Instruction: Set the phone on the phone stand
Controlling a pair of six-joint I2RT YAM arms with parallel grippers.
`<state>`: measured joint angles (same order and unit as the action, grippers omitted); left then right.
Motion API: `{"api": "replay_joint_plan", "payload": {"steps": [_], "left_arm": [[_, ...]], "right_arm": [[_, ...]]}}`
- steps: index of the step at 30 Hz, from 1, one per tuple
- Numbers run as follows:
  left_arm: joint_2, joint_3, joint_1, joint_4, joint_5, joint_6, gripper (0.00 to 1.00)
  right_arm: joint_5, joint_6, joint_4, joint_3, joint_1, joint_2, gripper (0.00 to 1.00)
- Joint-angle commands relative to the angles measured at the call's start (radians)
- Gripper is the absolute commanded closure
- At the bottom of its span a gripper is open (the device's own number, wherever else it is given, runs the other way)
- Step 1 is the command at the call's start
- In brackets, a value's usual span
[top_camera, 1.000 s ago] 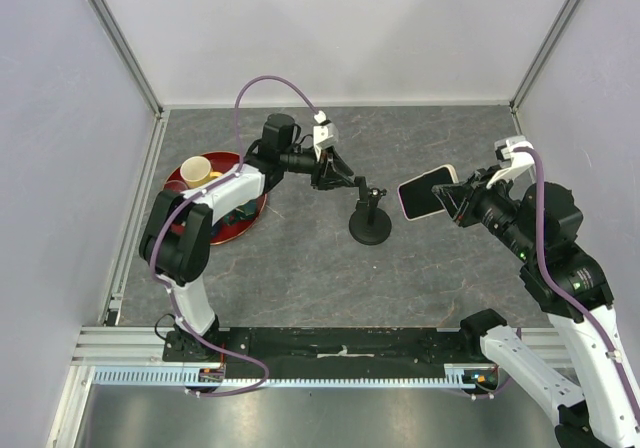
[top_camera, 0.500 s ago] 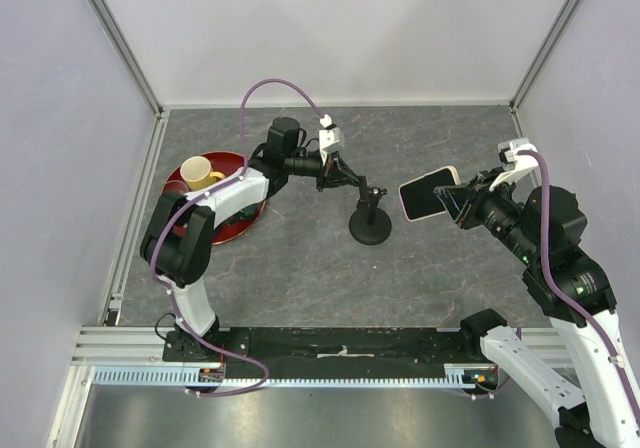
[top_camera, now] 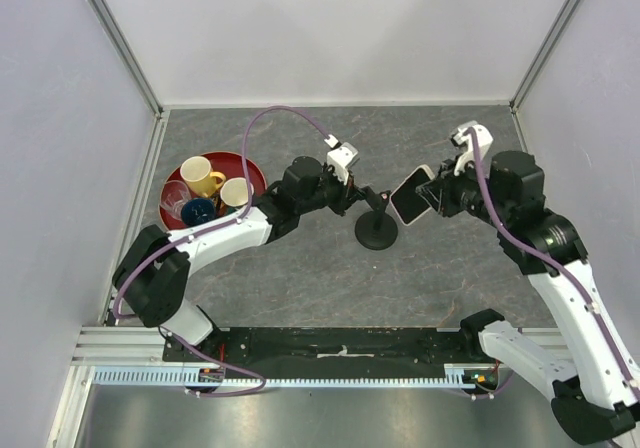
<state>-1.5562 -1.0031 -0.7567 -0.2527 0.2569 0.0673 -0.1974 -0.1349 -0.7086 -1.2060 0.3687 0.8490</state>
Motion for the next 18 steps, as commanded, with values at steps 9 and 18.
{"api": "replay_joint_plan", "payload": {"steps": [9, 18], "left_arm": [[0.011, -0.032, -0.032, 0.283, -0.222, 0.226, 0.98], [0.117, -0.029, -0.033, 0.260, -0.219, 0.144, 0.98]], "right_arm": [[-0.523, 0.300, 0.158, 0.011, -0.001, 0.051, 1.00], [-0.271, 0.174, 0.150, -0.036, 0.001, 0.064, 1.00]]}}
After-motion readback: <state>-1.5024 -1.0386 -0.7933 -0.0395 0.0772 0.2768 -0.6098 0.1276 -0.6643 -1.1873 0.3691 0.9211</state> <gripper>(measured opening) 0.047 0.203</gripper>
